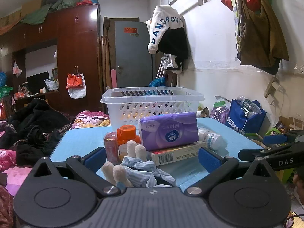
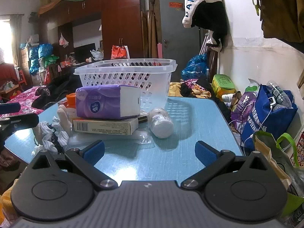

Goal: Organize objects

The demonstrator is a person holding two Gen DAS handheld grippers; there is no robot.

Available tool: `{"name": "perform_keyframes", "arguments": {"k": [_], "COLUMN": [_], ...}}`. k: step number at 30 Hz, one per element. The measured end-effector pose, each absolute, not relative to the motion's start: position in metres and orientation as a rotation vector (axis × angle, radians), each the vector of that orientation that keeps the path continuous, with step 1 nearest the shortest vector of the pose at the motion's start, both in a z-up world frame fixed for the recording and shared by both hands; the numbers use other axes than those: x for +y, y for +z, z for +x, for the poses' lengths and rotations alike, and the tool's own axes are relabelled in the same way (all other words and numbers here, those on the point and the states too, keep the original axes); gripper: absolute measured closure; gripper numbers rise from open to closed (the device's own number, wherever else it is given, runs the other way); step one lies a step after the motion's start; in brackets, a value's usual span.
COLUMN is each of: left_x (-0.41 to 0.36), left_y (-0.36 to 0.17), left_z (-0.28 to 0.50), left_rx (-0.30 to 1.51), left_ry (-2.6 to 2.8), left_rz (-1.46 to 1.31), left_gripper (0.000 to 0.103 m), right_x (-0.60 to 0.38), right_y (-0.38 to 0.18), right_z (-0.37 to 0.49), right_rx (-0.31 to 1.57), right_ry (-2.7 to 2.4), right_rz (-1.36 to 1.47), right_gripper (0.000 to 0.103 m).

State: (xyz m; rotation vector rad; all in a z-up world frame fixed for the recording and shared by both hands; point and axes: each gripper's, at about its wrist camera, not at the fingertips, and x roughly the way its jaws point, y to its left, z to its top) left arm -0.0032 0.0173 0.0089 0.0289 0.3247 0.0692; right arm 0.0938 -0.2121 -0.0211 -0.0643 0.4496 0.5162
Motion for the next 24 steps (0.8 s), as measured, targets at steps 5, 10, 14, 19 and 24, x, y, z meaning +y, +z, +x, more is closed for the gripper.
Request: {"name": "perform_keyframes", "arguments": {"k": [5, 10, 14, 19, 24], "left_x": [0.0172, 0.0174, 0.0176, 0.0172, 0.0170], "left_y": [0.0089, 0.0091, 0.0089, 0.0079, 0.0078], "left_z": [-0.0040, -0.0037, -0.0038, -0.0031, -0.0028], "left_rx": [0.321, 0.323, 0.324, 0.327, 0.327], "left_ry": [0.071, 0.071, 0.068, 0.064, 0.062], "left_rz": [0.029, 0.026, 0.024, 0.025, 0.024], "left_gripper": [0.000, 0.000, 0.000, 0.000, 0.000], "right_x": [-0.2122, -0.2129, -0.2131, -0.2129, -0.2137], "right_y": [-0.0211, -0.0216, -0.0214, -0.0217, -0.0224], "right_z": [0.0941, 0.0948, 0.0954, 0.0956, 0.0967], "right_rx": [0.452, 0.454, 0.454, 0.456, 0.461], "right_ry": [0.515, 0.514, 0.513, 0.512, 0.510], "right_rz": [-0.064, -0.061, -0.061, -0.063, -0.062], "right_gripper": [0.000, 0.000, 0.000, 0.000, 0.000]}}
